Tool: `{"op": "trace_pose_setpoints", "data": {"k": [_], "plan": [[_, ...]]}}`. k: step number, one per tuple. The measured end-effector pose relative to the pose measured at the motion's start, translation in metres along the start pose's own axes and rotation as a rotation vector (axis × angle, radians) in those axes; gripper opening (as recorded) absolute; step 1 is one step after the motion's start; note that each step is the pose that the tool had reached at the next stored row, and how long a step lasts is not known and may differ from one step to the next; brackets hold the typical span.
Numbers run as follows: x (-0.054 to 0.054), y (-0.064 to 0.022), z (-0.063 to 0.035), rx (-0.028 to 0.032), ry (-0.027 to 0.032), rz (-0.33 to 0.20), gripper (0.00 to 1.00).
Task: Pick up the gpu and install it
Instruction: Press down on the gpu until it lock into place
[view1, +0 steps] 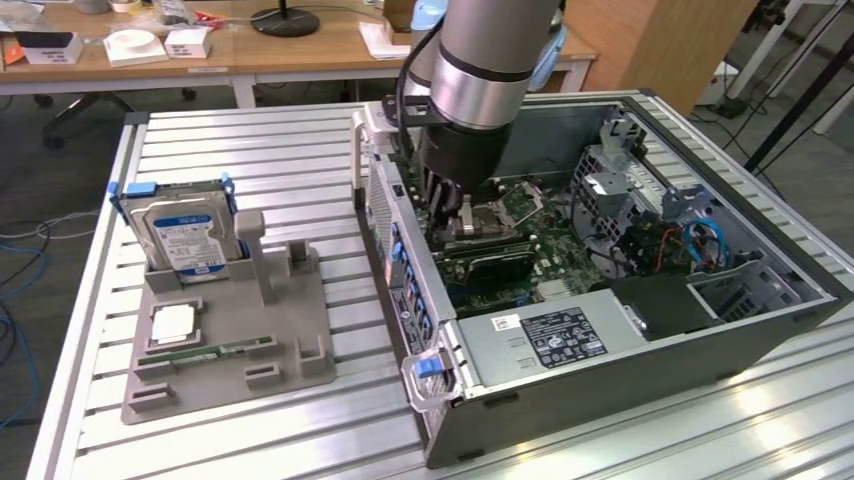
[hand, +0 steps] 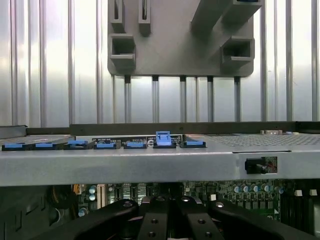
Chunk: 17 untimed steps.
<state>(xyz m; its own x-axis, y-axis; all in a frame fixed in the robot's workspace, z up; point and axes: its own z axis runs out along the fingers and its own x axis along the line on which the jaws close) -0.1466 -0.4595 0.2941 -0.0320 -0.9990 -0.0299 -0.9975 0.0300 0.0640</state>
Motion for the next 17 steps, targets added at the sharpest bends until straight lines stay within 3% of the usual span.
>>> {"op": "trace_pose_setpoints", "data": {"k": [3, 11, 17], "plan": [[-0.0005, 0.0013, 0.0002, -0.0002, -0.0004, 0.002, 0.11], [-0.0044, 0.0027, 0.0009, -0.0004, -0.0114, 0.007, 0.11], [-0.0046, 0.0028, -0.0002, -0.0006, -0.0113, 0.007, 0.11]]}}
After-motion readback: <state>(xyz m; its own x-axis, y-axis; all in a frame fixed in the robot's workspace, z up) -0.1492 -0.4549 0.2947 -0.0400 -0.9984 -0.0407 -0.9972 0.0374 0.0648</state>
